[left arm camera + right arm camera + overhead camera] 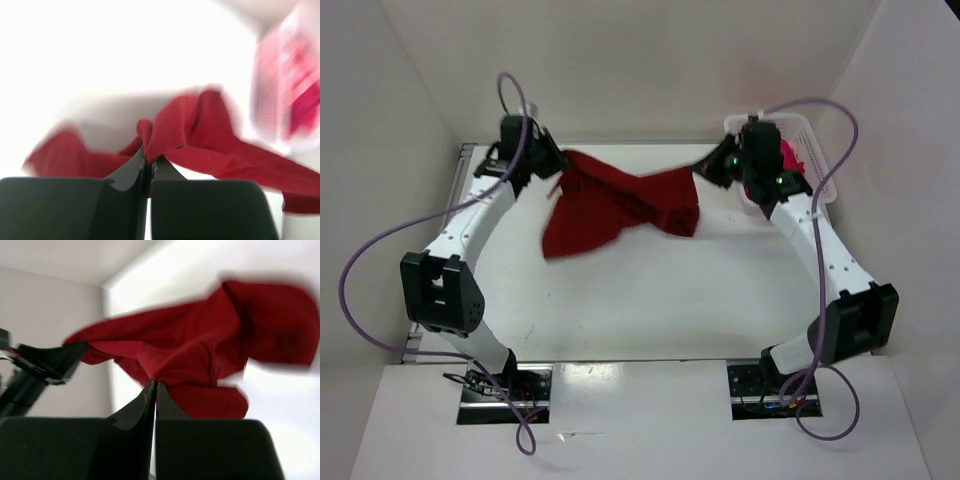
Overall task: Fold and stack the t-shirts
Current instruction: Flatten out the tshirt
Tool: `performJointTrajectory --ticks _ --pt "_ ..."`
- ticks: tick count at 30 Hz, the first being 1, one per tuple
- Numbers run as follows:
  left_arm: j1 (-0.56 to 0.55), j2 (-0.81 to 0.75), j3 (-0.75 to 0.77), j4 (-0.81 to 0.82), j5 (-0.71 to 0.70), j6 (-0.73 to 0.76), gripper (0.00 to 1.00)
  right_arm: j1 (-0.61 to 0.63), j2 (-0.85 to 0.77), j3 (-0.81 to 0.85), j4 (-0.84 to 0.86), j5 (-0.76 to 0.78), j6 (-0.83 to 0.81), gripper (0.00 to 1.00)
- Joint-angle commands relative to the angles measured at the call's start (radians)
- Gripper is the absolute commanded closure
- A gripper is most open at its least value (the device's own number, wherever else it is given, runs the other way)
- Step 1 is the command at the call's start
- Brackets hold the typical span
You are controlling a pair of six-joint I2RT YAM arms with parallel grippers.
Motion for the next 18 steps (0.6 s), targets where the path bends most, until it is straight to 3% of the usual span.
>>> performJointTrajectory --ticks 1,2,5,9,13,15,18 --pt "0.088 -0.025 0.243 -0.07 -0.059 0.067 1.0 -0.005 0.075 0.329 0.109 -0.072 -0.052 1.0" --pt "0.099 -0.043 0.346 -0.085 -0.075 0.094 1.0 -0.005 0.093 0.465 0.097 -0.09 -0.052 1.0" --pt "0.112 -0.092 0.516 -0.142 -0.166 0.156 0.97 -0.005 0.132 0.665 0.096 -0.152 -0.052 1.0" --pt "0.112 -0.204 0.533 -0.176 -0.36 0.208 0.88 -0.005 0.117 0.686 0.127 -0.264 -0.052 1.0" --pt "0.112 -0.38 0.24 -0.176 -0.462 0.179 0.69 -0.005 0.025 0.468 0.127 -0.333 -0.103 1.0" --pt "0.112 -0.485 -0.011 -0.176 -0.496 0.155 0.51 -0.014 -0.047 0.246 0.127 -0.37 -0.114 1.0" --pt "0.112 -0.557 -0.229 -0.226 -0.557 0.099 0.38 -0.03 -0.119 -0.027 0.112 -0.393 -0.16 1.0"
